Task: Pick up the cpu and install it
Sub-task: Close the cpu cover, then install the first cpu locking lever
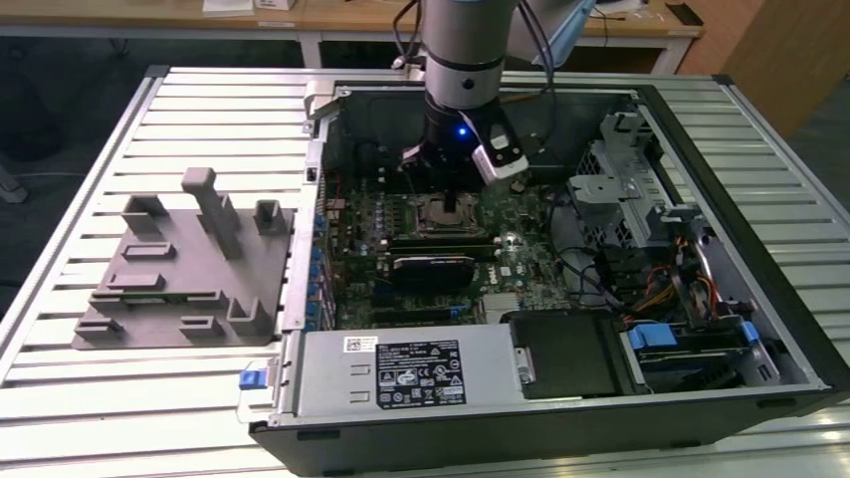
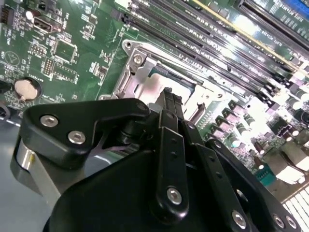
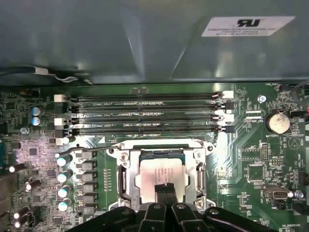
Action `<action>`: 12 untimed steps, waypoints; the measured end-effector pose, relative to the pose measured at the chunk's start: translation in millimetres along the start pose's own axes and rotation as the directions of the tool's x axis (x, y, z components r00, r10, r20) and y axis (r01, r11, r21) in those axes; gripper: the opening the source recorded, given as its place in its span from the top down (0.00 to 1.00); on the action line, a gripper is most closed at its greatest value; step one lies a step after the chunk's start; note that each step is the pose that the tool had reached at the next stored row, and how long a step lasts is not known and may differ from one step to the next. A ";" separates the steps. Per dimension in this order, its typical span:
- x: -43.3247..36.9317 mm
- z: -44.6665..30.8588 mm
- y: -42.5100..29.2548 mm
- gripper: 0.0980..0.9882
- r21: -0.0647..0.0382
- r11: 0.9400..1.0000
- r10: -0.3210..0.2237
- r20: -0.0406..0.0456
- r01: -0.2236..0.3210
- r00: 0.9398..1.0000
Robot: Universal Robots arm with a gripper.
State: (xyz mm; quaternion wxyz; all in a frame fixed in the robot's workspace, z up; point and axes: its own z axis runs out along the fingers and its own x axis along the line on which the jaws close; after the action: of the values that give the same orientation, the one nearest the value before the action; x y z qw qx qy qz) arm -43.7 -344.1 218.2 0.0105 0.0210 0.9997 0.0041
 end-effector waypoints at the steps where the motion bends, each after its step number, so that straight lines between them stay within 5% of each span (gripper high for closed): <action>1: -0.1 -1.9 0.0 0.99 0.000 1.000 0.000 0.000 0.000 1.000; 7: -0.3 -14.3 0.1 0.99 0.000 1.000 0.000 0.000 0.000 1.000; 12: -0.4 -15.9 0.2 0.99 0.000 1.000 0.000 0.000 0.000 1.000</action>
State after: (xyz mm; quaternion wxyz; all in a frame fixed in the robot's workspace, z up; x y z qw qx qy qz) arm -43.6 -344.1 234.0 0.0105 0.0210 0.9997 0.0042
